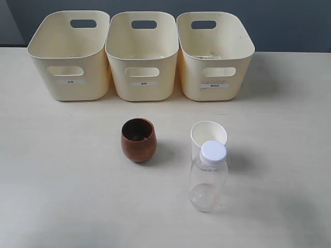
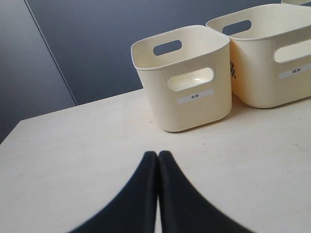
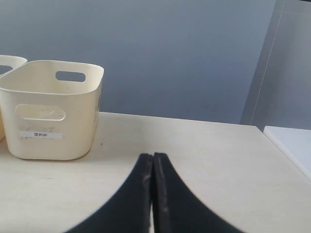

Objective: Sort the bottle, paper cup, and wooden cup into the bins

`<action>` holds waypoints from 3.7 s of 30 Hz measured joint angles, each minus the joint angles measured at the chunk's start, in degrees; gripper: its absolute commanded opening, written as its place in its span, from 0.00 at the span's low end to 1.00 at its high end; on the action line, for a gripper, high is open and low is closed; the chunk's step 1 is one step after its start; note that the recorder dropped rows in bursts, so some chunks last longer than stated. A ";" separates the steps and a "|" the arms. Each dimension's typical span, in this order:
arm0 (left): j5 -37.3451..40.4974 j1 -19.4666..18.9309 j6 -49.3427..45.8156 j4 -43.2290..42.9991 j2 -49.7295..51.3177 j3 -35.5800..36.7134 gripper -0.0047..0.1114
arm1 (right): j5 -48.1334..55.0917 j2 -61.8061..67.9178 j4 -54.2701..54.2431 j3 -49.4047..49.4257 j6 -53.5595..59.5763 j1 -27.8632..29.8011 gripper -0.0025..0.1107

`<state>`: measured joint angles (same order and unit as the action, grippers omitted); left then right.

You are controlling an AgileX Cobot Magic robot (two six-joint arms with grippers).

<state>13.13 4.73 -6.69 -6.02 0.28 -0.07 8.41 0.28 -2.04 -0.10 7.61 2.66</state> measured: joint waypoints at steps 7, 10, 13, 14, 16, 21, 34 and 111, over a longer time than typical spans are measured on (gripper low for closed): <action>0.00 0.00 0.00 0.00 0.00 0.00 0.04 | 0.00 0.00 0.00 0.00 0.00 0.00 0.02; 0.00 0.00 0.00 0.00 0.00 0.00 0.04 | 0.00 0.00 0.00 0.00 0.00 0.00 0.02; 0.00 0.00 0.00 0.00 0.00 0.00 0.04 | 0.00 0.00 0.00 0.00 0.00 0.00 0.02; 0.00 0.00 0.00 0.00 0.00 0.00 0.04 | 0.00 0.00 0.00 0.00 0.00 0.00 0.02; 0.00 0.00 0.00 0.00 0.00 0.00 0.04 | 0.00 0.00 0.00 0.00 0.00 0.00 0.02; 0.00 0.00 0.00 0.00 0.00 0.00 0.04 | -0.83 0.00 0.00 0.00 0.00 0.00 0.02; 0.00 0.00 0.00 0.00 0.00 0.00 0.04 | -5.65 0.00 -21.75 0.00 -4.59 0.00 0.02; 0.00 0.00 0.00 0.00 0.00 0.00 0.04 | 37.93 59.98 -9.38 -49.50 12.54 -41.54 0.02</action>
<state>13.13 4.73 -6.69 -6.02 0.28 -0.07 46.34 60.26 -11.42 -49.60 20.15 -38.88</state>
